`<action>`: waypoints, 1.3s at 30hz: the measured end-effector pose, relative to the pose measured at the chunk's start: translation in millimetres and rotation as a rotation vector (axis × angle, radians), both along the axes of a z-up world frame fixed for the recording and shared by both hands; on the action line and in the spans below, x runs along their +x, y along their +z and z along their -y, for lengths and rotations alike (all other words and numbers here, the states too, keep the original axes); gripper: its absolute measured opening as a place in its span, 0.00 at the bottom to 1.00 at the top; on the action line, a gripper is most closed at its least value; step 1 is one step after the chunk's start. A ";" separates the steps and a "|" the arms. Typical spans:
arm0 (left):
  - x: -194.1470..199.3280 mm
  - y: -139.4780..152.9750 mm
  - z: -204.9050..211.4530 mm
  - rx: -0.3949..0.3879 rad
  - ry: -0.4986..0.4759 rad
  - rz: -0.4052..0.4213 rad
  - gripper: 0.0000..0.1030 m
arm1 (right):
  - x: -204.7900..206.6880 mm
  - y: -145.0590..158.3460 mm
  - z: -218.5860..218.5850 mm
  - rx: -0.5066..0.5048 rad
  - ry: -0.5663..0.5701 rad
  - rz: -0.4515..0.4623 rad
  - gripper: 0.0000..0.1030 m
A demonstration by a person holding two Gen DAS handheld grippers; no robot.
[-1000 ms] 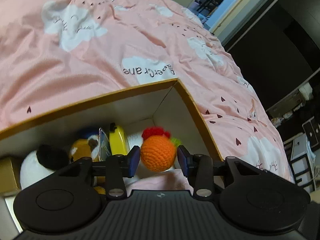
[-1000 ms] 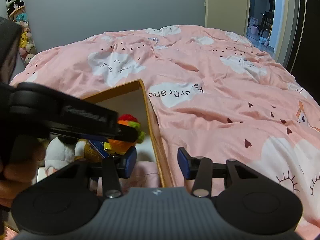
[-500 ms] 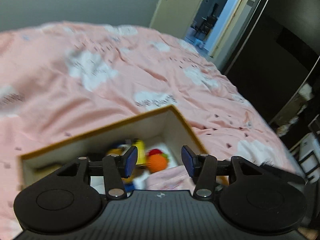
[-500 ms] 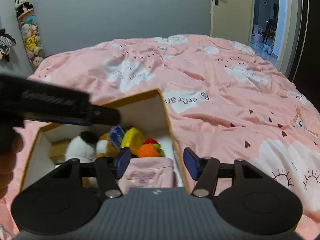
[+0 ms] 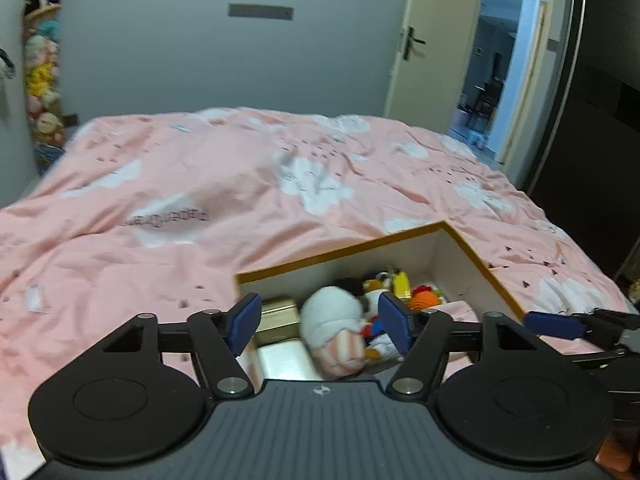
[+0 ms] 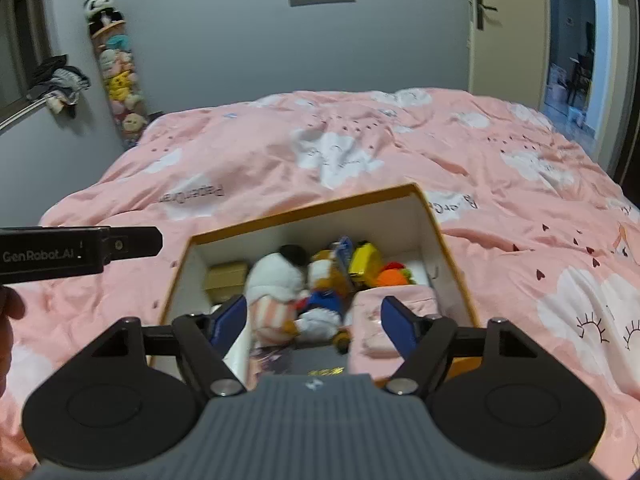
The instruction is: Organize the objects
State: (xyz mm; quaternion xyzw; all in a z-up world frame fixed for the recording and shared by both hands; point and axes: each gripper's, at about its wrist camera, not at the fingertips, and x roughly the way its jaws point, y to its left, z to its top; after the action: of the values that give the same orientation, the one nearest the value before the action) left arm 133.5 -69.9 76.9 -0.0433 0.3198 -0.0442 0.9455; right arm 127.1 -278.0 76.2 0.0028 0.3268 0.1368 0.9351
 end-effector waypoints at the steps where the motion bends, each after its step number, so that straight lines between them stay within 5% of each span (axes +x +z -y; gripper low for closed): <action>1: -6.9 1.1 -3.5 0.014 0.003 0.012 0.77 | -6.6 2.2 -3.4 -0.004 0.003 0.008 0.77; 9: -56.3 -6.0 -18.3 0.092 0.007 0.080 0.86 | -55.8 10.8 -24.8 -0.051 0.008 0.083 0.91; 15: -73.1 -23.1 -24.0 0.022 0.029 0.051 0.86 | -82.1 1.4 -31.5 -0.106 -0.036 0.132 0.92; 17: -77.8 -27.2 -25.6 -0.009 0.024 0.040 1.00 | -89.0 -0.9 -34.0 -0.118 -0.040 0.144 0.92; 21: -86.6 -31.5 -30.3 -0.044 0.051 0.040 1.00 | -102.1 -5.5 -36.6 -0.118 -0.055 0.185 0.93; 29: -87.1 -39.3 -35.6 -0.085 0.052 0.037 1.00 | -99.9 -23.0 -40.1 -0.155 -0.085 0.207 0.95; 39: -67.3 -66.6 -41.9 -0.112 0.021 -0.028 1.00 | -69.3 -50.8 -41.7 -0.149 -0.104 0.115 0.96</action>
State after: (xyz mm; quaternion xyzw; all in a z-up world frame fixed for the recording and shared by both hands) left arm 66.2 -28.0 10.3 -0.1001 0.3294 -0.0513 0.9375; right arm 57.8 -236.3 25.4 -0.0574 0.2814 0.0635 0.9558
